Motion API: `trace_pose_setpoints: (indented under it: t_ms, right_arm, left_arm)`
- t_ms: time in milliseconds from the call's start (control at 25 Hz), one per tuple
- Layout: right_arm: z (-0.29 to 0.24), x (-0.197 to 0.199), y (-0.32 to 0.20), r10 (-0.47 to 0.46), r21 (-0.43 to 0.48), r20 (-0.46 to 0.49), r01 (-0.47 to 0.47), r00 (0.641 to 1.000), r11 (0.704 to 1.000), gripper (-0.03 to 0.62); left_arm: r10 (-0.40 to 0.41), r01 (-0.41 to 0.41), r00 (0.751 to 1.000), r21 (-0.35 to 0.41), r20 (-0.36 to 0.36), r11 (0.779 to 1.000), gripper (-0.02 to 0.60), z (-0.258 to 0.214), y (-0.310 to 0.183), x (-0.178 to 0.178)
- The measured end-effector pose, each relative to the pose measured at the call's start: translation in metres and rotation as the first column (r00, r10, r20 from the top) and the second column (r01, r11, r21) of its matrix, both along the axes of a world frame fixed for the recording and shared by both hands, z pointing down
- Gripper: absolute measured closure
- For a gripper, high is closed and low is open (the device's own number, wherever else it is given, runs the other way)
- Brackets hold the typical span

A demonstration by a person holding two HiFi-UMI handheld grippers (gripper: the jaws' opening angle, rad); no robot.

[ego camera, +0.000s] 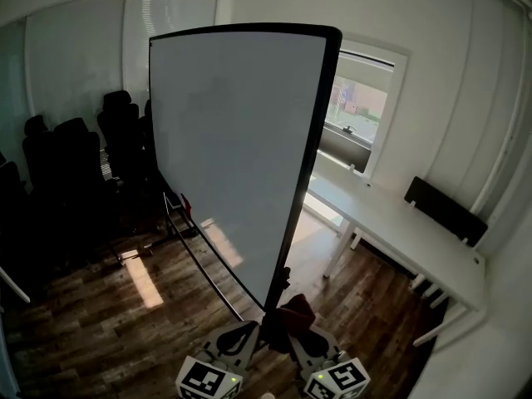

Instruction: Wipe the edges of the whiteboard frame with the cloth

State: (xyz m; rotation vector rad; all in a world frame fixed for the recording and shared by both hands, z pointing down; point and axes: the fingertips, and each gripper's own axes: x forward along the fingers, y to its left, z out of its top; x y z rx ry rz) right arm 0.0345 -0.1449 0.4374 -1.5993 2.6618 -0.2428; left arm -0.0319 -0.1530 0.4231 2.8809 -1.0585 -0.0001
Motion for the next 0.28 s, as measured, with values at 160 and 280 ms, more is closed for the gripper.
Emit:
trace_pose_setpoints:
  t_ms: [160, 280]
  right_arm:
    - [-0.011, 0.008, -0.001, 0.003, 0.0, -0.001, -0.003, 1.0, 1.0, 0.543]
    - [-0.016, 0.012, 0.0, -0.005, 0.002, -0.001, 0.005, 1.0, 1.0, 0.543]
  left_arm:
    - [0.002, -0.002, 1.0, 0.004, -0.006, 1.0, 0.572, -0.007, -0.002, 0.007]
    - [-0.006, 0.006, 1.0, 0.005, -0.01, 1.0, 0.572, -0.012, -0.001, 0.011]
